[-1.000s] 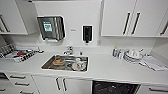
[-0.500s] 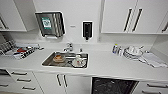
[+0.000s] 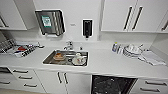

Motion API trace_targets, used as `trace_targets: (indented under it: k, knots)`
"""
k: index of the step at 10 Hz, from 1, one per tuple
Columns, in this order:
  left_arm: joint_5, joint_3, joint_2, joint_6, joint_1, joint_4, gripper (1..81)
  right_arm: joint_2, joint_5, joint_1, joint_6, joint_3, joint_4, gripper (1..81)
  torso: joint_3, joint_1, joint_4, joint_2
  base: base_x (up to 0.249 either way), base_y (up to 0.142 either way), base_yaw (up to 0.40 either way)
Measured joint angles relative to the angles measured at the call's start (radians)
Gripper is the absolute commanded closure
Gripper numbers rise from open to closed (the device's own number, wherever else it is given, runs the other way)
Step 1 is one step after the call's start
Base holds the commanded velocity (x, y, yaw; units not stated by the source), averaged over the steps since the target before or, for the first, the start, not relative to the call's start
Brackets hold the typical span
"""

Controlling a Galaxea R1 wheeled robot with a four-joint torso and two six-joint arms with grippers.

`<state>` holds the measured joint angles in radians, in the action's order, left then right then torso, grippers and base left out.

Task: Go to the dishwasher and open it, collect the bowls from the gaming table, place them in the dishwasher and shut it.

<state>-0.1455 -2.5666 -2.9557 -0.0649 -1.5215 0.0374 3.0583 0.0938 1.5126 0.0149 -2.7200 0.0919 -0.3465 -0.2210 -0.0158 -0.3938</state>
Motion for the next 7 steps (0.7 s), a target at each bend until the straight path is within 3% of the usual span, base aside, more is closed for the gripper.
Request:
trace_targets:
  k: [7]
  knots:
    - [0.0,0.0,0.0,-0.003,-0.001,0.0,1.0,0.0,0.0,0.005,0.0,0.0,0.0,1.0,0.116,0.16,0.0,0.243,0.0,0.0,0.0]
